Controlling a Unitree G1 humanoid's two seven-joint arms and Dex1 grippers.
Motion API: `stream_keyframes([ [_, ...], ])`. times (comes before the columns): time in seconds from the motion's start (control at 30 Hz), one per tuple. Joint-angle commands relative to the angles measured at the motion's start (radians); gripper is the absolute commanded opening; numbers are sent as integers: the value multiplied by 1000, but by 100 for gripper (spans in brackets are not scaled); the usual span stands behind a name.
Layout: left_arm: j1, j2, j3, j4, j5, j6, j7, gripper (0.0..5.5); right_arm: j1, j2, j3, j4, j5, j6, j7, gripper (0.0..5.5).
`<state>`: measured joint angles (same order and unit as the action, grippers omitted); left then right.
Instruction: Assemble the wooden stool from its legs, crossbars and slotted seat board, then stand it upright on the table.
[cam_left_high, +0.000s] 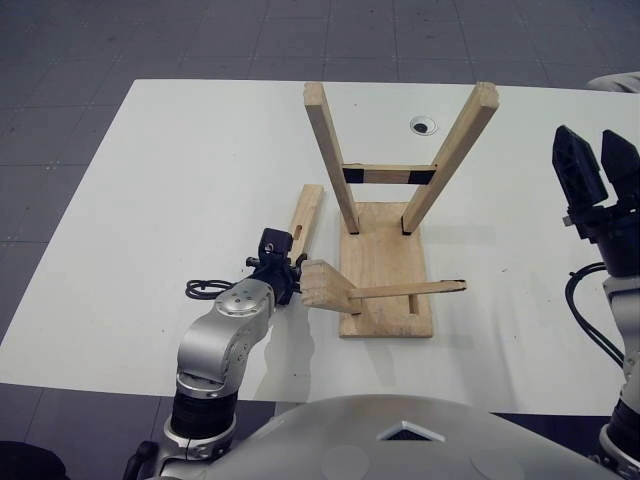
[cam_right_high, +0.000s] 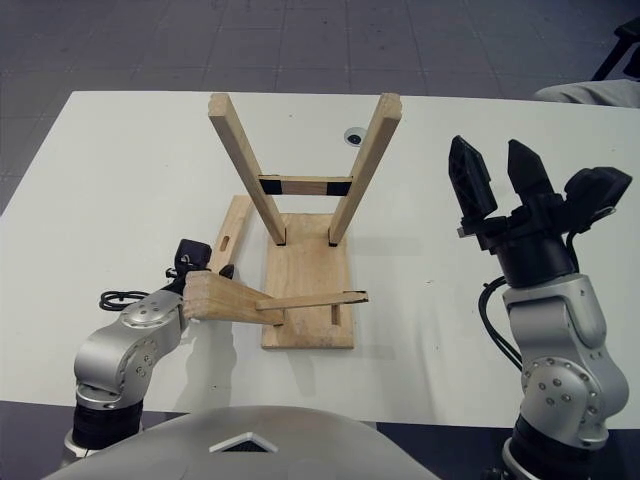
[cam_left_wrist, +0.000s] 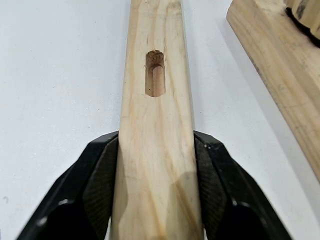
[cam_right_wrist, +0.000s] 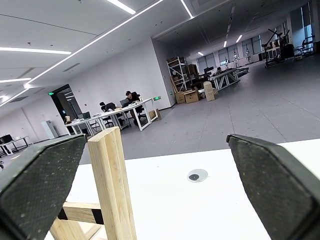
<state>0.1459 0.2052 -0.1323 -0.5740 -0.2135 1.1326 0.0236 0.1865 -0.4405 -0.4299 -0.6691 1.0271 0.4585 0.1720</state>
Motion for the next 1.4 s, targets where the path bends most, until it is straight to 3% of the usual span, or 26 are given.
stream_keyframes([
  [0.03,55,-1,26,88,32,108,25,206,-9,-9,-13,-14,15,3,-9,516],
  [0.17,32,-30,69,83,20,110,21,206,-18,-16,-18,-16,14,0,-11,516],
  [0.23,-37,-38,122,46,9,18,6,206,-42,-31,-32,-19,22,0,-16,516],
  [0.37,-235,-65,372,-2,-149,-197,-96,206,-108,-69,-47,-20,15,-2,-27,516],
  [0.5,-374,31,585,23,-384,-356,-287,205,-184,-101,-57,-55,97,-17,19,516],
  [0.73,-452,152,626,15,-614,-361,-408,205,-317,-197,17,-83,217,13,131,516],
  [0.97,-440,223,581,-20,-845,-332,-484,205,-473,-240,226,-9,197,95,300,516],
  [1.4,-375,364,462,-33,-845,-478,-839,205,-700,-169,397,134,111,176,378,516],
])
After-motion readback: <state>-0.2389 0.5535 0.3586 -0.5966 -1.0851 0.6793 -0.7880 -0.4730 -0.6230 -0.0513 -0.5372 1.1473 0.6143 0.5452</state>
